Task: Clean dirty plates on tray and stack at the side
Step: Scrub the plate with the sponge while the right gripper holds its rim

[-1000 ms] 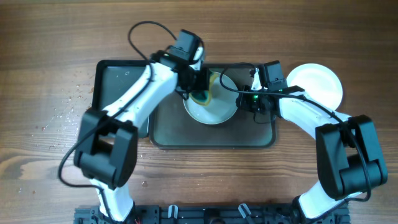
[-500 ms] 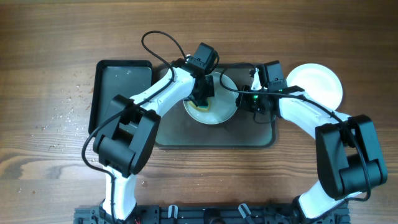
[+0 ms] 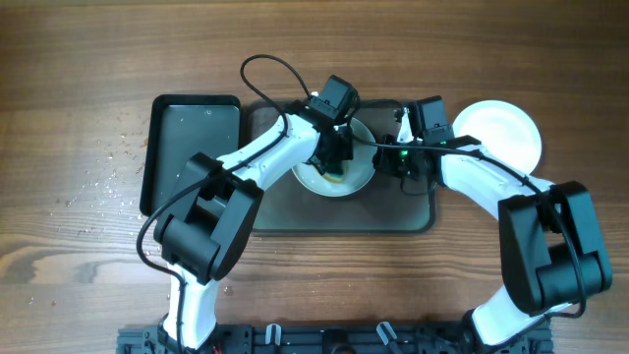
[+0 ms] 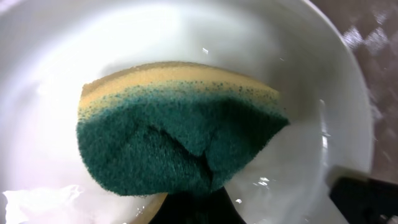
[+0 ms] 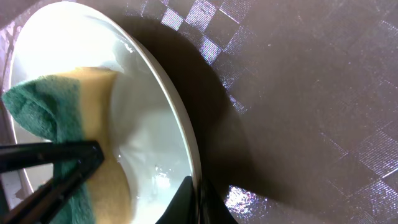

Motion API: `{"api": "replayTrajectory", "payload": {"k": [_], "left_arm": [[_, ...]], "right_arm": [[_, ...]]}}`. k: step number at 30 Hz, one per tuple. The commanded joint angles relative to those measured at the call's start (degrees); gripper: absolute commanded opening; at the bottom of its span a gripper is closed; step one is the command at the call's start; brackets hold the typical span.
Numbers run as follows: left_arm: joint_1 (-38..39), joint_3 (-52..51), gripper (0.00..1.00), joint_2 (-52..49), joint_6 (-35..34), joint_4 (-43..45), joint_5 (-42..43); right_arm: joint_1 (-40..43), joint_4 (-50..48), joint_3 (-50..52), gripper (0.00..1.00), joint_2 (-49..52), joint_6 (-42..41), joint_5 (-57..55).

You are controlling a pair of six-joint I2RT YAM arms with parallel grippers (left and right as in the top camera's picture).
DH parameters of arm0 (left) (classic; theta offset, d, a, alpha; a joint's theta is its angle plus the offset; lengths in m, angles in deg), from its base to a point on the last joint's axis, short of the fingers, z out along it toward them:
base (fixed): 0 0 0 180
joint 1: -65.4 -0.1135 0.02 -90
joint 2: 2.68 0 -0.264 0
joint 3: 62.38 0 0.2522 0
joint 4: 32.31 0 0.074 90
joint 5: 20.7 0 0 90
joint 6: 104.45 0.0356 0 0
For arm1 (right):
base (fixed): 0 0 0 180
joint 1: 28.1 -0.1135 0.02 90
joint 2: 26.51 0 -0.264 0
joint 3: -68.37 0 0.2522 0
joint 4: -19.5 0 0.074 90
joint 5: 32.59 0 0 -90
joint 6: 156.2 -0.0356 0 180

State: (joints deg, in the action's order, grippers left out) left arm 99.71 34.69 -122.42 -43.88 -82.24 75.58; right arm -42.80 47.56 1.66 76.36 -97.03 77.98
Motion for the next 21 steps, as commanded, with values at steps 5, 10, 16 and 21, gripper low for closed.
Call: {"api": "replayTrajectory", "payload": {"k": [5,10,16,21], "left_arm": [[0.28,-0.42,0.04,11.15,0.7,-0.26,0.09],[0.31,-1.07,0.04,10.67,0.66,-0.24,-5.9],[0.28,-1.62,0.05,5.49,0.42,0.28,-10.71],[0.46,-1.62,0.06,0.24,-0.39,1.38,-10.43]], "right_arm": [[-0.87,-0.59,0.15,0.04,0.9,-0.22,3.43],[-0.87,-0.61,0.15,0.04,0.9,-0.24,3.43],[-0.87,-0.63,0.15,0.04,0.9,-0.22,3.43],[-0.87,-0.66,0.15,0.04,0.9,-0.22,3.43]]}}
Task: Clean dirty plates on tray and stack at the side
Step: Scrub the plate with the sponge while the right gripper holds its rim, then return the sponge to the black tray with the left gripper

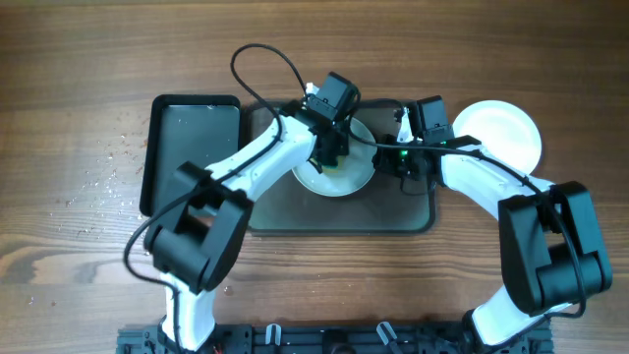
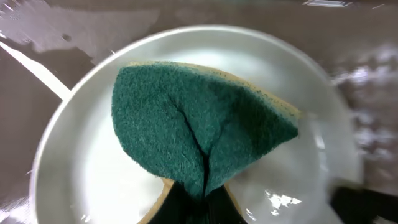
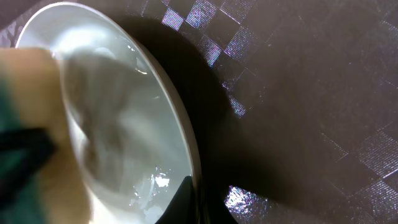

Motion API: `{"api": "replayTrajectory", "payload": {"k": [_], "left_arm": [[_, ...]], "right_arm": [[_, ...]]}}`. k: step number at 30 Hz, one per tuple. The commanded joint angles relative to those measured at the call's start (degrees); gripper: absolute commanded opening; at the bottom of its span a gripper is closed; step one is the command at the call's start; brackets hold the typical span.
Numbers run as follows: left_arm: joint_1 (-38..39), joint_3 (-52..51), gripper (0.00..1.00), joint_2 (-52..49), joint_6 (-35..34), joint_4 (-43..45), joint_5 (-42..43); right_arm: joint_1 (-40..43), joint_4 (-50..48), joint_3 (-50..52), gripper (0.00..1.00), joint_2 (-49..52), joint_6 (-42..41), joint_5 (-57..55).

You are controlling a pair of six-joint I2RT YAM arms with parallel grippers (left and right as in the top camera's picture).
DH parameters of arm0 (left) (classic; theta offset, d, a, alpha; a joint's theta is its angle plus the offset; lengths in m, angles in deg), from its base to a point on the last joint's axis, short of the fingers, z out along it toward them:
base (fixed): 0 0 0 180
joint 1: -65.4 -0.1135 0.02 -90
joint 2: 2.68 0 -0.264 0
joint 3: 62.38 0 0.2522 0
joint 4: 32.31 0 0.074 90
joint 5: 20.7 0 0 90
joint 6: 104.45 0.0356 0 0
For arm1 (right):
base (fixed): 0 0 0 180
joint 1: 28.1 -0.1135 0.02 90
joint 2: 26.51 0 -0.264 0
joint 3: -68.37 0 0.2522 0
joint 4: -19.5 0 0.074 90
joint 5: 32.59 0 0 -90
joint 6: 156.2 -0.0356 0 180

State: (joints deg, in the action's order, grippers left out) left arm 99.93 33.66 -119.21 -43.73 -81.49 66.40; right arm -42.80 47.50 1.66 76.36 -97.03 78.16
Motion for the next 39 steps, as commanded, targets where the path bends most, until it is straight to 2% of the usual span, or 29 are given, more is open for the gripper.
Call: {"api": "replayTrajectory", "payload": {"k": [1,4,7,11,15,19,22,25,28,32,39], "left_arm": [[0.24,-0.59,0.06,-3.52,-1.25,0.59,-0.11],[0.24,-0.59,0.04,-4.02,-0.74,0.98,10.23],[0.39,-0.57,0.04,-4.0,3.74,3.17,22.16],[-0.42,-0.46,0.04,-1.68,4.98,3.04,24.3],[-4.92,-0.46,0.04,6.16,5.05,2.62,17.16],[-11.56,-0.46,0.05,12.94,5.07,-1.36,12.81],[-16.22,-0.48,0.07,14.25,5.18,-6.54,7.32],[-21.9,-0.55,0.09,13.81,11.8,-12.94,3.06],[-26.12,-1.11,0.08,12.92,12.87,-16.22,-3.41],[-30.27,-5.46,0.07,12.26,14.16,-12.92,-5.35],[-34.75,-16.57,0.06,12.26,15.65,-1.18,-5.4]], "right_arm": [[-0.87,-0.59,0.15,0.04,0.9,-0.22,3.26],[-0.87,-0.63,0.15,0.04,0.9,-0.22,3.26],[-0.87,-0.63,0.15,0.04,0.9,-0.22,3.28],[-0.87,-0.61,0.15,0.04,0.9,-0.24,3.28],[-0.87,-0.63,0.15,0.04,0.9,-0.24,3.28],[-0.87,-0.63,0.15,0.04,0.9,-0.24,3.28],[-0.87,-0.63,0.15,0.05,0.9,-0.24,3.26],[-0.87,-0.68,0.15,0.04,0.9,-0.24,3.26],[-0.87,-0.7,0.15,0.04,0.9,-0.24,3.28],[-0.87,-0.72,0.15,0.04,0.9,-0.24,3.28],[-0.87,-0.72,0.15,0.04,0.9,-0.24,3.26]]}}
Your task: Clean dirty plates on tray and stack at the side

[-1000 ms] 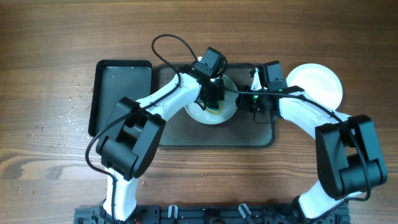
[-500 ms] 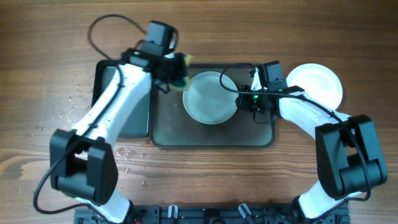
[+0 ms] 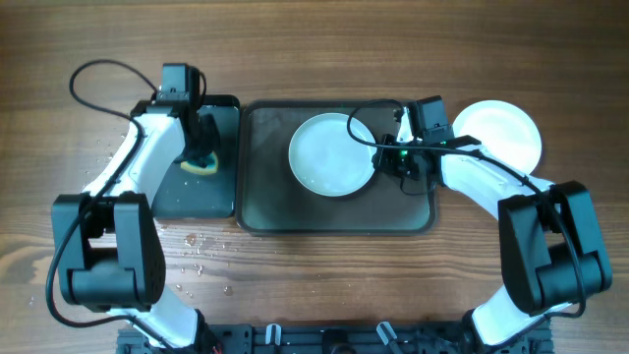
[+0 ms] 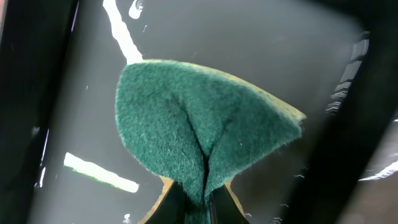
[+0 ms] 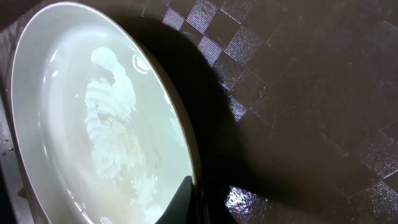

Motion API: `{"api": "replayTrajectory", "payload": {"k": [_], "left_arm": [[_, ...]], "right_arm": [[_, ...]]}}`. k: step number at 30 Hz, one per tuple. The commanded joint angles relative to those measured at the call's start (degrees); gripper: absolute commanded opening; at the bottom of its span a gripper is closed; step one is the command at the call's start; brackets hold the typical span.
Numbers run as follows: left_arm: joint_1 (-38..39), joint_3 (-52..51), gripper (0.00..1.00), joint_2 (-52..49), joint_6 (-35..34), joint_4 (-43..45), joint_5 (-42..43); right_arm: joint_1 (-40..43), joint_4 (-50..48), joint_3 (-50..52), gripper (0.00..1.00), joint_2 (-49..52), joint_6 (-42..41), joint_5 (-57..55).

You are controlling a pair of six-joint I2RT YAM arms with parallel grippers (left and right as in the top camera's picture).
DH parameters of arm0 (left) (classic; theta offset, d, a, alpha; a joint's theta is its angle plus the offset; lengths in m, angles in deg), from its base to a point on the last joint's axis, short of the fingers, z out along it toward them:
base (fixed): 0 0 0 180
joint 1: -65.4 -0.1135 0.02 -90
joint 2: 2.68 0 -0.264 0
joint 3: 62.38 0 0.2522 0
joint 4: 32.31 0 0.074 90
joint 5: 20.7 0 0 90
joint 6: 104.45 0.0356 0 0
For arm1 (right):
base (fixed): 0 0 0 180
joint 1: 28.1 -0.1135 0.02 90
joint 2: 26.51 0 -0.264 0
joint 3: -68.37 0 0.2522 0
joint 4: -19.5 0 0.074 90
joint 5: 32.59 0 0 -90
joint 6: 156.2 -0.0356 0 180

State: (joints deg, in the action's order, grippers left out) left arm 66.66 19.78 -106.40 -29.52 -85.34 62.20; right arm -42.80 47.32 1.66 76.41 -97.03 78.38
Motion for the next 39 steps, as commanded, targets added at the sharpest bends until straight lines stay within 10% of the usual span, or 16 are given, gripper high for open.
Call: {"api": "replayTrajectory", "payload": {"k": [1,3,5,6,15,22,39], "left_arm": [[-1.84,-3.43,0.06,-0.55,1.44,3.63,-1.18],[-2.29,-3.67,0.12,-0.55,1.4,3.91,-1.14],[-2.29,-3.61,0.68,-0.42,1.4,3.93,-1.14],[-2.29,-3.52,0.75,-0.42,1.4,3.89,-1.11],[-3.02,0.66,0.95,11.96,0.76,3.82,-0.5],[-4.55,2.78,1.0,24.3,0.76,5.22,-0.48],[-4.55,2.75,1.0,25.22,0.76,5.2,-0.48]], "right_arm": [[-0.87,-0.55,0.15,0.04,0.85,-0.22,3.06],[-0.87,-0.55,0.15,0.04,0.85,-0.22,3.04],[-0.87,-0.55,0.15,0.04,0.85,-0.22,3.02],[-0.87,-0.55,0.15,0.04,0.85,-0.22,3.04],[-0.87,-0.59,0.15,0.06,0.85,-0.24,3.02],[-0.87,-0.28,0.15,0.29,0.87,-0.17,-1.2],[-4.52,-1.95,0.15,0.04,3.69,-5.6,-7.23]]}}
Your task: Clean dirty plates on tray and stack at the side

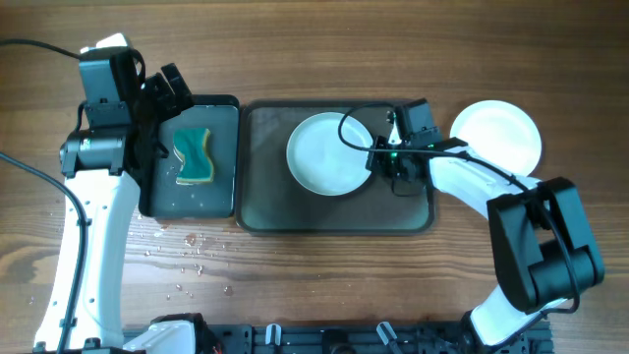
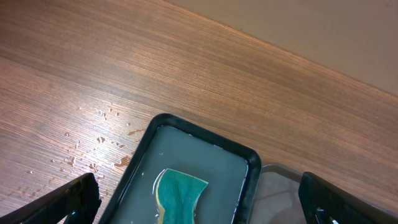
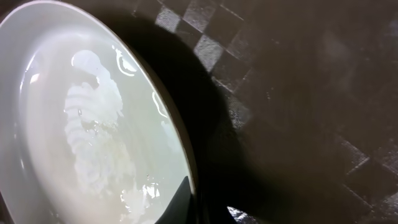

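A white plate (image 1: 329, 154) with wet foam streaks (image 3: 93, 124) lies on the dark checkered tray (image 1: 393, 211). My right gripper (image 1: 378, 162) is shut on the plate's right rim, fingertips (image 3: 196, 199) pinching the edge. The green-and-yellow sponge (image 1: 194, 157) lies loose in the black water tray (image 1: 236, 147). My left gripper (image 1: 162, 113) hangs open high above that tray, its fingers wide apart either side of the sponge (image 2: 178, 196) in the left wrist view. A second white plate (image 1: 495, 136) rests on the wood to the right of the dark tray.
Water drops (image 1: 187, 246) speckle the wooden table in front of and left of the water tray. A black cable (image 1: 359, 118) loops over the dark tray near the right wrist. The left arm's cable trails off the top left.
My left gripper was shut on the sponge low in the water tray; now it is open and raised, and the sponge lies free in the tray. My right gripper still pinches the plate rim.
My left gripper held the sponge on the plate while the right gripper held the rim. Then the sponge was still over the plate. Then it was in the water tray, the plate bare and streaked. Now the sponge is let go there.
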Motion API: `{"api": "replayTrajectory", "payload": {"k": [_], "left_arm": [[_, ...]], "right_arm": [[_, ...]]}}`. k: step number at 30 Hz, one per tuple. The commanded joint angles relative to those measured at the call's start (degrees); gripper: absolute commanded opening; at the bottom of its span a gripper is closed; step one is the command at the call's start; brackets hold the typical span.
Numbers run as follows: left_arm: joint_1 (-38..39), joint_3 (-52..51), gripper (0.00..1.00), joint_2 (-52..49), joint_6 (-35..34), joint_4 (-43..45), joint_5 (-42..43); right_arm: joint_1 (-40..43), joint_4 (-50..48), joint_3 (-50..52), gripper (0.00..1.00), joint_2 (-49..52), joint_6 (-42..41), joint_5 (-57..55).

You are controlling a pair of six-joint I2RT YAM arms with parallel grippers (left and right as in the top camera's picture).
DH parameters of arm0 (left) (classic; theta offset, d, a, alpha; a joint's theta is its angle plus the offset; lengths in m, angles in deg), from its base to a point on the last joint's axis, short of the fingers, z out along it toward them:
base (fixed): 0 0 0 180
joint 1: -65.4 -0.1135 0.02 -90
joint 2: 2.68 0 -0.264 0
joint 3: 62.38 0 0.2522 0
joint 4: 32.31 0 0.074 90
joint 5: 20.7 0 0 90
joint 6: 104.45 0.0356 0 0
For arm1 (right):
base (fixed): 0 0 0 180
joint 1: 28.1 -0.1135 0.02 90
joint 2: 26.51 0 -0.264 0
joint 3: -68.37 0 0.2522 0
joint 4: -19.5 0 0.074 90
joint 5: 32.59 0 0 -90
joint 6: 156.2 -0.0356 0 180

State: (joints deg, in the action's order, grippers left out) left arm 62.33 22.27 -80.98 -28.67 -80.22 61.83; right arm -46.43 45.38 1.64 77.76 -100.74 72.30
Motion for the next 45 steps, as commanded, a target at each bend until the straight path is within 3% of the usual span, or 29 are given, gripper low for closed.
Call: {"api": "replayTrajectory", "payload": {"k": [1,11,22,35,45], "left_arm": [[-0.22,0.26,1.0,-0.2,-0.09,0.09,-0.13],[-0.22,0.26,1.0,-0.2,-0.09,0.09,-0.11],[-0.22,0.26,1.0,-0.2,-0.09,0.09,-0.11],[-0.22,0.26,1.0,-0.2,-0.09,0.09,-0.11],[-0.22,0.26,1.0,-0.2,-0.09,0.09,-0.11]], "right_arm": [[-0.9,-0.52,0.17,0.04,2.34,-1.86,-0.61],[-1.27,-1.07,-1.05,0.04,-5.07,-0.02,-0.79],[-12.02,10.95,-14.95,0.04,-6.99,1.62,-15.82],[-26.1,-4.26,-16.57,0.05,-4.96,3.76,-31.08],[-30.05,-17.75,-16.57,0.05,1.22,10.75,-38.16]]}}
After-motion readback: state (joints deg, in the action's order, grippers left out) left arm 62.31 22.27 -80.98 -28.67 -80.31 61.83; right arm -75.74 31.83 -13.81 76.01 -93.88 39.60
